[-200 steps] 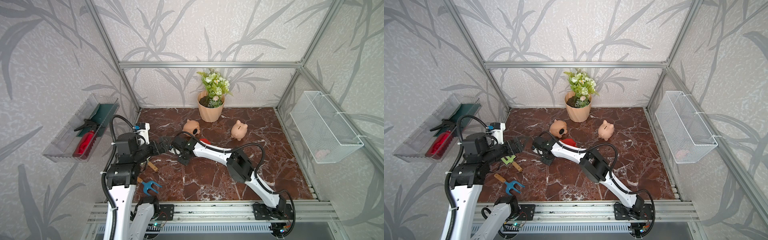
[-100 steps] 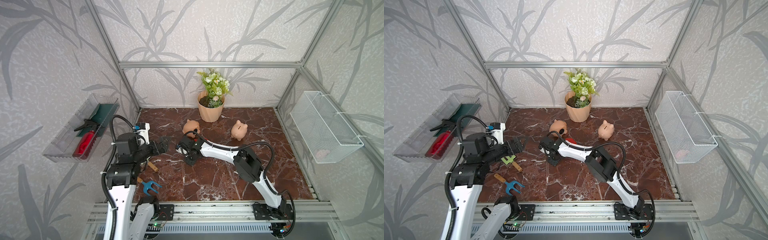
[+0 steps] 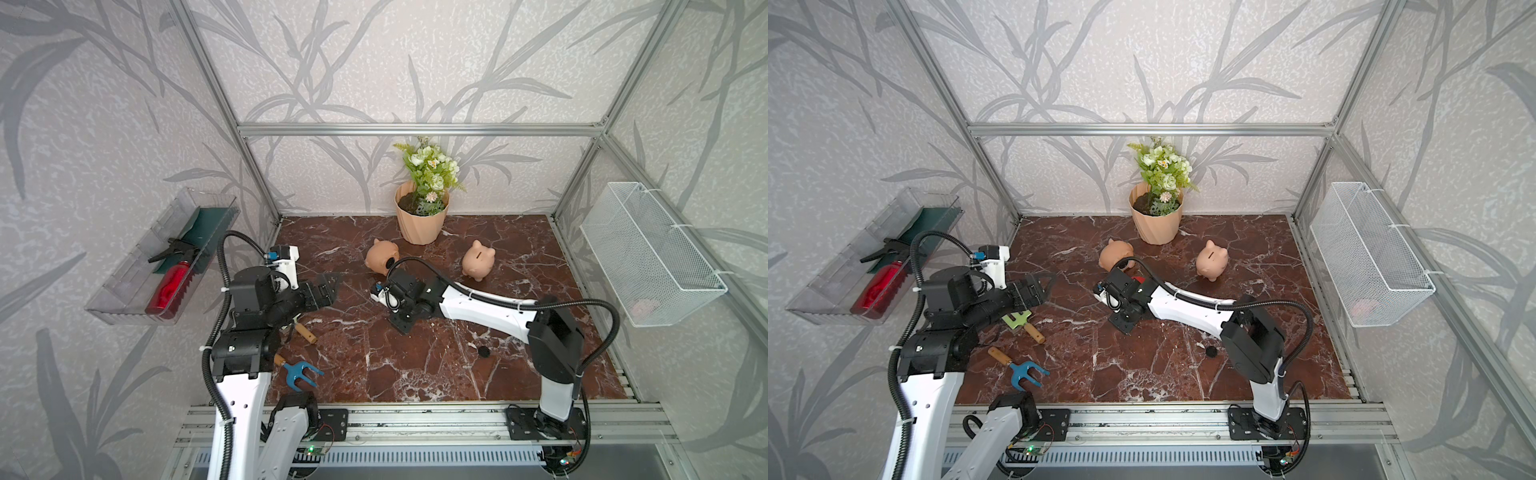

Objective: Close piggy banks
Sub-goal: Pick up the knob at the center of the board, then place the knob at the center of the board.

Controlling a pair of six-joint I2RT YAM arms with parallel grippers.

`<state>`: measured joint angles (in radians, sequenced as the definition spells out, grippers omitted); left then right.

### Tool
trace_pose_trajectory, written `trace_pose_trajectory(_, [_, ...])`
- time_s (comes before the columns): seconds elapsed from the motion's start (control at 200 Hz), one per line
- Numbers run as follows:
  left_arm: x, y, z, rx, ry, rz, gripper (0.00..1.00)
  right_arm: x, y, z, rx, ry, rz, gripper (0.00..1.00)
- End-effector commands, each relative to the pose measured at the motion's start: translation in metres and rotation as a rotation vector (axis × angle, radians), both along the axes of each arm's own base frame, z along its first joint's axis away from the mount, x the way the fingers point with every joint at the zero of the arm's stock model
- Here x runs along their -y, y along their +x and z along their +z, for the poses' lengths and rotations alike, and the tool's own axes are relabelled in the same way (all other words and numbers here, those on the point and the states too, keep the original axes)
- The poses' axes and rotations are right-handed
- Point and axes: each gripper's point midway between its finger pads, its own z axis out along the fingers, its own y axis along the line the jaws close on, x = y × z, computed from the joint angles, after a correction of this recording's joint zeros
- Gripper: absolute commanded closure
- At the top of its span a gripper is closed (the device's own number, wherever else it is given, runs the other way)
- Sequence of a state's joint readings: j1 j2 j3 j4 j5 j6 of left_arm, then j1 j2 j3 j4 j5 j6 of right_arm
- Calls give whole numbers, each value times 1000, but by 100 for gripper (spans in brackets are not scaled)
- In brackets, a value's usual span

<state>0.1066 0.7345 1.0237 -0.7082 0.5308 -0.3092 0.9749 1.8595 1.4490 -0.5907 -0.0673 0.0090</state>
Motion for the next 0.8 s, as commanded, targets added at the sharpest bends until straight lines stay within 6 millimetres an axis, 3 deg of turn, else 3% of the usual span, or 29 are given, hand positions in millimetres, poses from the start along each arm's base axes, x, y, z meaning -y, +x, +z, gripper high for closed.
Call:
trace_pose_trajectory(0.0, [3, 4, 1, 17, -29, -9, 1, 13, 2, 28, 23, 72, -42, 100])
trace_pose_trajectory(0.14, [4, 9, -7, -8, -51, -15, 1, 39, 6, 54, 56, 151, -97, 100])
trace_pose_trajectory(0.28, [4, 13, -15, -41, -61, -14, 1, 76, 19, 55, 74, 203, -213, 100])
trace_pose_trajectory(0.485, [8, 21, -22, -50, -106, -29, 1, 133, 32, 7, 38, 88, -459, 100])
trace_pose_trajectory(0.695, [13, 27, -31, -82, -138, -53, 1, 152, 24, -48, -49, -47, -573, 100])
trace_pose_trajectory(0.795, [13, 27, -30, -77, -138, -53, 1, 158, 23, -65, -72, -91, -607, 100])
